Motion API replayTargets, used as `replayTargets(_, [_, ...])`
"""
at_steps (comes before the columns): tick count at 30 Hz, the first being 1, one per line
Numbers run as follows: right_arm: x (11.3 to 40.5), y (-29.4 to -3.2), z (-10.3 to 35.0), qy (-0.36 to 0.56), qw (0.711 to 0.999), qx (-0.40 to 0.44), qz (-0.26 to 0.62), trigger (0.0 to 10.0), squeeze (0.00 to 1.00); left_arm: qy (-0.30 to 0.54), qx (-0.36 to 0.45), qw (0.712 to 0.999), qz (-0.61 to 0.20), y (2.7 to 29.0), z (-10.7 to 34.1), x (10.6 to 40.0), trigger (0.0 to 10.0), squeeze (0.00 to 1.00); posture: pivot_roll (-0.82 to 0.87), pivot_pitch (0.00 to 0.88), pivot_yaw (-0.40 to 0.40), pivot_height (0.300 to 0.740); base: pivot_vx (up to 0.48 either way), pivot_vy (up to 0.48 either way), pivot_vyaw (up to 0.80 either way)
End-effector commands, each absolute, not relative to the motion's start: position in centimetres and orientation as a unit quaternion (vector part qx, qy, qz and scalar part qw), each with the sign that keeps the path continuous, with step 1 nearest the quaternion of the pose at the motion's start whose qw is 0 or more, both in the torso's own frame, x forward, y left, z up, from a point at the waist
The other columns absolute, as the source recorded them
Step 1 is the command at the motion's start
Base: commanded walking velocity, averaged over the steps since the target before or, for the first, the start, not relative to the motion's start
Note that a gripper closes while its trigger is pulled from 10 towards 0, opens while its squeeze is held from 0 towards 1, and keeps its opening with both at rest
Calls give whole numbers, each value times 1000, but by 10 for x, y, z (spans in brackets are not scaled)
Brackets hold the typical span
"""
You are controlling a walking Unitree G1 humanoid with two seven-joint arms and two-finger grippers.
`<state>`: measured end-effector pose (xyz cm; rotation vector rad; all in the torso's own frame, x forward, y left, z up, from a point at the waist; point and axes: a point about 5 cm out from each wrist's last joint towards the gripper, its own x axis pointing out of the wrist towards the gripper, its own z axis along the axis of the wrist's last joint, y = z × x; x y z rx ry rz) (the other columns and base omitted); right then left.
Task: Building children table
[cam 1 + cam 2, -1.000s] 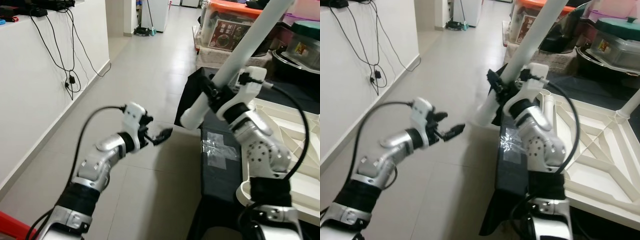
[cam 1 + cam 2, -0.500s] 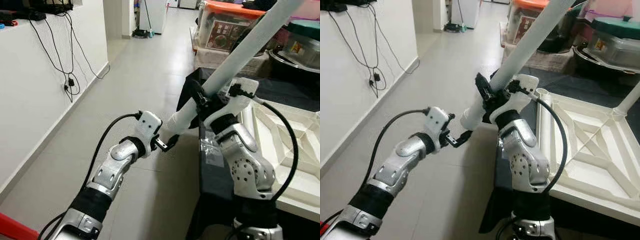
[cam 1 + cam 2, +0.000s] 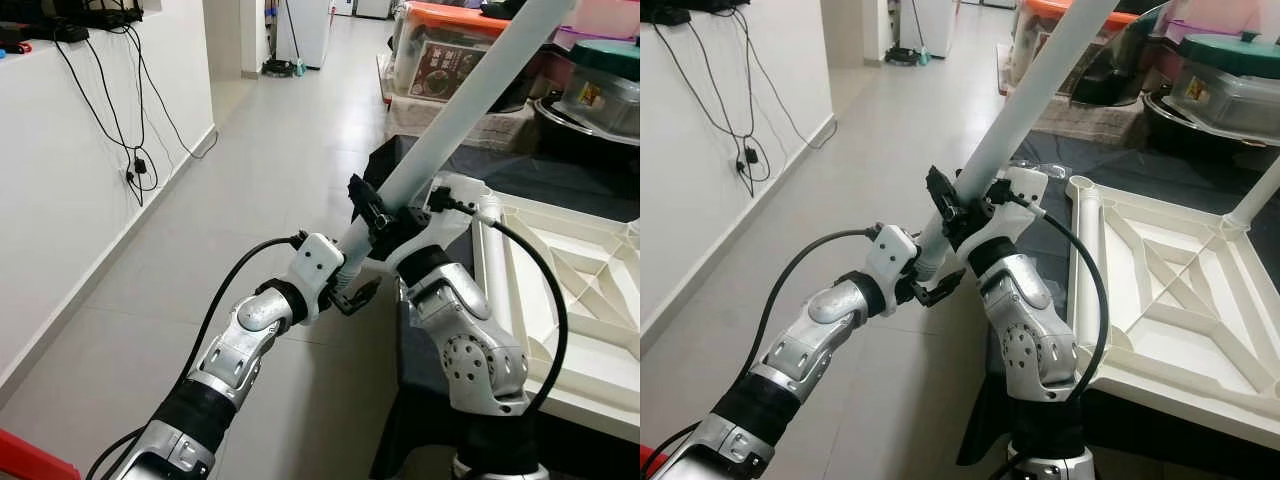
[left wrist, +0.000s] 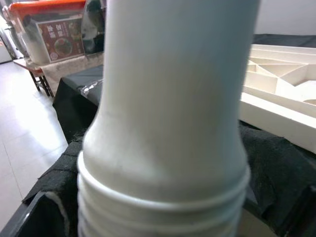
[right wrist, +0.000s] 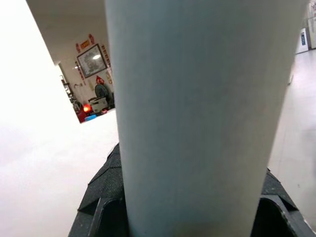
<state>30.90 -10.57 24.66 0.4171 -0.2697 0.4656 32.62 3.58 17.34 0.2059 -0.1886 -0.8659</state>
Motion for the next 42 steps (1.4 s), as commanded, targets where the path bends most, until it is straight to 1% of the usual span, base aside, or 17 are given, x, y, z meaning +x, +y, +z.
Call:
replayTargets(1, [305, -103, 249, -137, 940, 197, 242, 0, 0, -87, 110, 893, -428, 30, 170, 325, 10000, 0, 67, 0, -90, 740, 0, 0, 0])
replayTargets(2, [304, -101, 248, -136, 939, 195, 248, 0, 0, -86, 113, 893, -426, 31, 169, 325, 4000, 0, 67, 0, -89, 740, 0, 0, 0])
replayTargets(4, [304, -101, 248, -136, 939, 195, 248, 0, 0, -86, 113, 893, -426, 31, 169, 325, 4000, 0, 67, 0, -89, 740, 0, 0, 0])
replayTargets(5, [302, -101, 247, -136, 939, 188, 253, 0, 0, -86, 117, 893, -425, 31, 168, 325, 0, 0, 67, 0, -89, 740, 0, 0, 0])
replayTargets(19, [298, -94, 237, -123, 942, 175, 257, 0, 0, -98, 131, 893, -419, 33, 167, 327, 0, 0, 68, 0, -87, 740, 0, 0, 0])
replayTargets(20, [299, -95, 235, -118, 945, 173, 250, 10000, 0, -96, 152, 888, -423, 32, 163, 326, 10000, 0, 68, 0, -87, 740, 0, 0, 0])
replayTargets(23, [300, -96, 235, -116, 946, 172, 248, 10000, 0, -97, 159, 886, -424, 32, 162, 325, 10000, 0, 68, 0, -87, 740, 0, 0, 0])
replayTargets(24, [301, -98, 234, -114, 947, 175, 246, 10000, 761, -98, 162, 886, -424, 33, 161, 325, 10000, 0, 69, 0, -89, 740, 0, 0, 0])
replayTargets(25, [301, -98, 234, -114, 947, 175, 246, 10000, 761, -98, 162, 886, -424, 33, 161, 325, 10000, 0, 69, 0, -89, 740, 0, 0, 0])
replayTargets(26, [301, -98, 234, -114, 946, 176, 247, 10000, 1000, -99, 164, 885, -423, 34, 160, 325, 10000, 0, 69, 0, -89, 740, 0, 0, 0])
replayTargets(30, [300, -98, 234, -112, 946, 174, 249, 10000, 1000, -102, 165, 886, -421, 36, 160, 325, 10000, 0, 69, 0, -89, 740, 0, 0, 0])
replayTargets(31, [301, -98, 234, -112, 946, 174, 249, 10000, 0, -101, 164, 886, -421, 37, 160, 325, 10000, 0, 70, 0, -89, 740, 0, 0, 0])
replayTargets(42, [306, -106, 239, -121, 949, 180, 227, 10000, 0, -99, 179, 884, -420, 43, 152, 323, 10000, 0, 70, 0, -91, 740, 0, 0, 0])
